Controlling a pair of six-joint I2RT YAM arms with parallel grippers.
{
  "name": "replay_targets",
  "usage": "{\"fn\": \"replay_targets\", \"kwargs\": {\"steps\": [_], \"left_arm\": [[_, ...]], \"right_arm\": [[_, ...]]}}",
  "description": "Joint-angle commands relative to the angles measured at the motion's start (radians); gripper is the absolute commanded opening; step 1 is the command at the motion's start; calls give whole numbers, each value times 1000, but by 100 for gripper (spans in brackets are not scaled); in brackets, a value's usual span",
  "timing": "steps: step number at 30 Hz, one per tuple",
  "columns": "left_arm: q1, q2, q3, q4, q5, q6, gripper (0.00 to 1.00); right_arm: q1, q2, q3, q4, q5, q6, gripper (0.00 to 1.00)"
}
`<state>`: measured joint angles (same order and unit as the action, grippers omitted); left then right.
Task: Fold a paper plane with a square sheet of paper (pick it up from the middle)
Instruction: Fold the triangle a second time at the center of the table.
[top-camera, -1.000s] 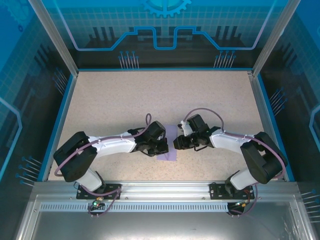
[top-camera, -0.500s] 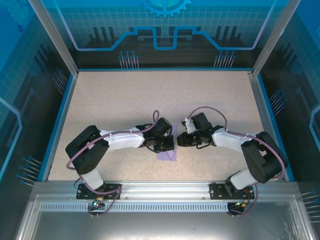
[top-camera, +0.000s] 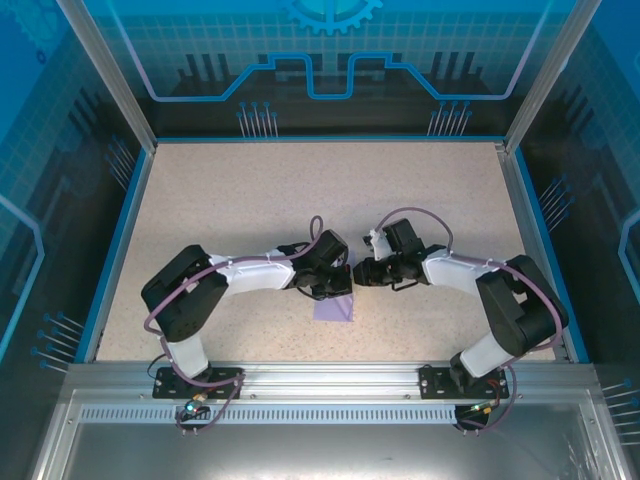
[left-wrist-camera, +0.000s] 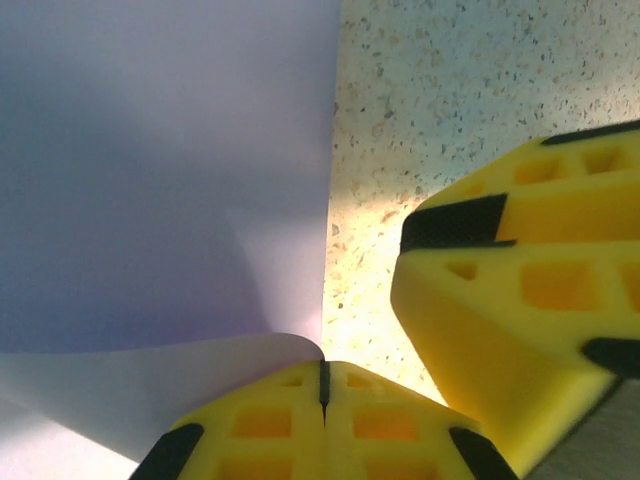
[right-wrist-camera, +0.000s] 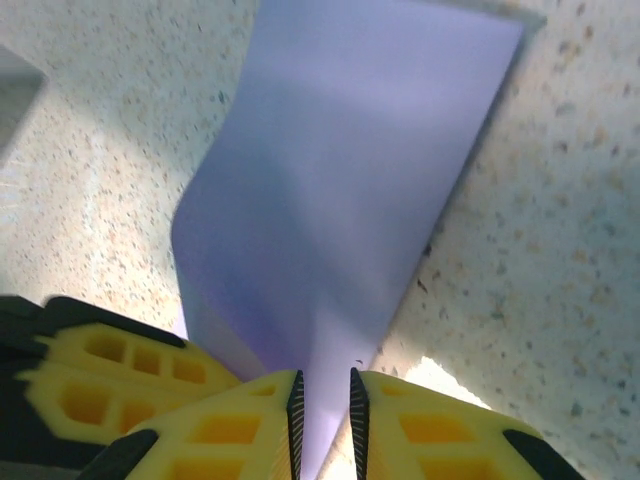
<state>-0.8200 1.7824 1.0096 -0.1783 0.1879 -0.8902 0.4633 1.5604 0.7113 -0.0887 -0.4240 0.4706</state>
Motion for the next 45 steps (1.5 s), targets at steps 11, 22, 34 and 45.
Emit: {"fn": "replay_targets", "kwargs": {"steps": [11,22,34,45], "left_arm": [[10,37,29,-6,-65,2,4],[13,61,47,3,-65,1,4],[16,76,40,9,-71,0,4],[16,89,40,13,-88,-6,4]], "right_arm": [[-26,45,26,9,-33,-25,21],[-26,39,-21,29,-39,-19,21],[-26,5,-64,28,-43,-20,21],[-11,-70,-105,15,-72,-23,21]]}}
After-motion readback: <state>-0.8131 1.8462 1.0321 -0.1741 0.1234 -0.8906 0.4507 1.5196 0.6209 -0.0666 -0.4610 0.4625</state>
